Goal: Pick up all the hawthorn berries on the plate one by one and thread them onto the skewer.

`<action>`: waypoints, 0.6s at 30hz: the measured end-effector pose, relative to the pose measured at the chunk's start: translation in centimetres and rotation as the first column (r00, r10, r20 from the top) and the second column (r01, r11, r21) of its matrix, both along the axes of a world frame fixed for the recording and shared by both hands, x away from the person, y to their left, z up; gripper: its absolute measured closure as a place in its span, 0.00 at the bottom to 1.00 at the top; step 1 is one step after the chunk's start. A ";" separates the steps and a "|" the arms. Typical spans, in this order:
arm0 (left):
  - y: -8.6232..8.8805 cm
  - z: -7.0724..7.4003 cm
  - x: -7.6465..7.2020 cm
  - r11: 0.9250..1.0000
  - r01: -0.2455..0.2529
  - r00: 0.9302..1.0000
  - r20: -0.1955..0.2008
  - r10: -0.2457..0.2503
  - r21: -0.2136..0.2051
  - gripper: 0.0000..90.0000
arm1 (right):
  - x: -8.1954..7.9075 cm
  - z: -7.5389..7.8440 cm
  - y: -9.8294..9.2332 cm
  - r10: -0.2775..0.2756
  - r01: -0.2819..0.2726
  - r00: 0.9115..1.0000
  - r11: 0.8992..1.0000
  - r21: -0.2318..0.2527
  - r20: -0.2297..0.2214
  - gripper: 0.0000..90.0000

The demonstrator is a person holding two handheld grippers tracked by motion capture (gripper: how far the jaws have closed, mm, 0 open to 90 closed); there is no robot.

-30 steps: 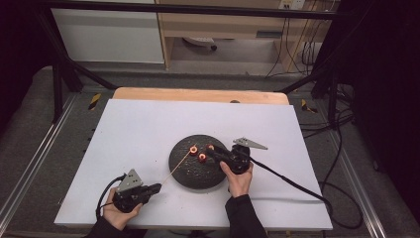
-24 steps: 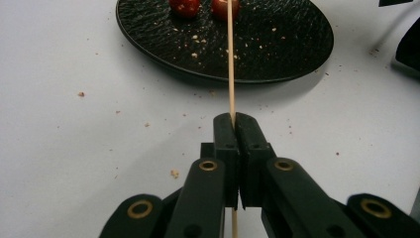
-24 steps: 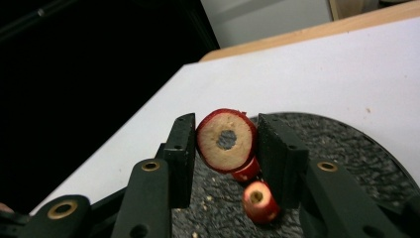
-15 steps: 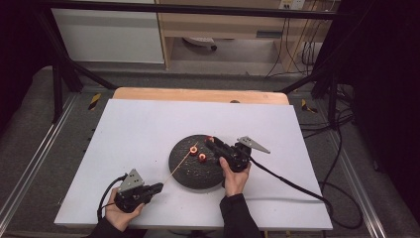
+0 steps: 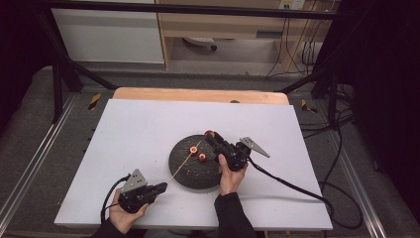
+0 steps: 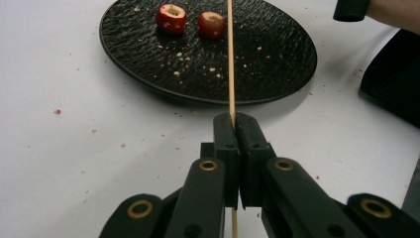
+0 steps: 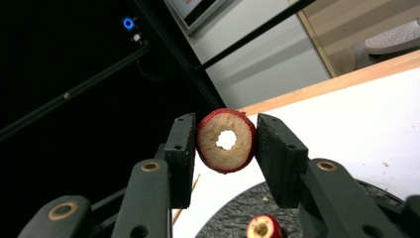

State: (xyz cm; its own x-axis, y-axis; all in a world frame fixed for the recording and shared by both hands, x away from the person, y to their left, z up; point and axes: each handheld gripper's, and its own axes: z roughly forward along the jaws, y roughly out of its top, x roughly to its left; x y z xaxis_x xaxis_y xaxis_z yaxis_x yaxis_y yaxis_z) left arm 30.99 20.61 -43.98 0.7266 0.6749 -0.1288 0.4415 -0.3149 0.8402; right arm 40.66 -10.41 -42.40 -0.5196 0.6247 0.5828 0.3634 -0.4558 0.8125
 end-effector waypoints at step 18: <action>-1.1 0.0 -0.1 0.999 -0.001 1.000 -0.010 0.001 -0.046 0.98 | -0.1 -0.6 0.5 -0.031 0.029 0.999 0.997 0.067 0.036 0.68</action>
State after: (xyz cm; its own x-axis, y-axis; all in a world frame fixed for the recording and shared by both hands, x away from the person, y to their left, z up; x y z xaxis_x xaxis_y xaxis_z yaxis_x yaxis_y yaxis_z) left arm 30.87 19.53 -44.02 0.7245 0.6688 -0.1671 0.4504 -0.2758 0.8491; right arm 40.58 -9.96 -42.97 -0.5231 0.6006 0.6046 0.3192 -0.5197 0.7925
